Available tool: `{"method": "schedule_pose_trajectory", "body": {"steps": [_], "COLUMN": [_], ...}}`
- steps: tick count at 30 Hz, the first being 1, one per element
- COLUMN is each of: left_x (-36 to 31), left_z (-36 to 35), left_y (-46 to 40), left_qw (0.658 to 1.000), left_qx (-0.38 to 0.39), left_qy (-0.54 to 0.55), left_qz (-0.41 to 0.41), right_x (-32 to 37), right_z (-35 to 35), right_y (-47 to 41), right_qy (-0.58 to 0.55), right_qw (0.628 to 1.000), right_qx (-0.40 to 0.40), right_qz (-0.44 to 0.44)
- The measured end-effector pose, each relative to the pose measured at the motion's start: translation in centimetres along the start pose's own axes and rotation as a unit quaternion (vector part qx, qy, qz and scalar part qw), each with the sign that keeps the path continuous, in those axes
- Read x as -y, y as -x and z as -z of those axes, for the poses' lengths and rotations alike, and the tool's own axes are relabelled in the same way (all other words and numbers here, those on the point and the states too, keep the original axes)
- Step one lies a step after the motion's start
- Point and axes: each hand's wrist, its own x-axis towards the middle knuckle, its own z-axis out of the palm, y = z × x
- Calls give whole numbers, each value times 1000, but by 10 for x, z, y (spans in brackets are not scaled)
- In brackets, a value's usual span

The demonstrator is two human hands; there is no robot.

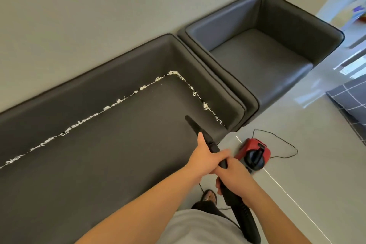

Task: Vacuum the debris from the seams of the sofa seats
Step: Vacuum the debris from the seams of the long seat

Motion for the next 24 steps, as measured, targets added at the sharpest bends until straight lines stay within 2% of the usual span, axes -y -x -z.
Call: {"method": "schedule_pose_trajectory", "body": {"steps": [9, 15, 19, 24], "left_x": [-16, -22, -25, -23], "left_z": [-70, -107, -120, -121], "left_y": [-8, -21, -26, -37], "left_qw": [999, 999, 997, 996], "left_qx": [1, -33, -47, -64], "left_qy": [-37, 14, 48, 34], "left_qz": [8, 17, 35, 59], "right_x": [-41, -56, -56, -58], "right_z": [58, 80, 90, 89], "right_y": [3, -12, -24, -34], "right_qy": [156, 284, 329, 351], "right_qw": [987, 956, 942, 933], "right_qx": [-35, -69, -68, -69], "right_qz": [-4, 2, 18, 34]}}
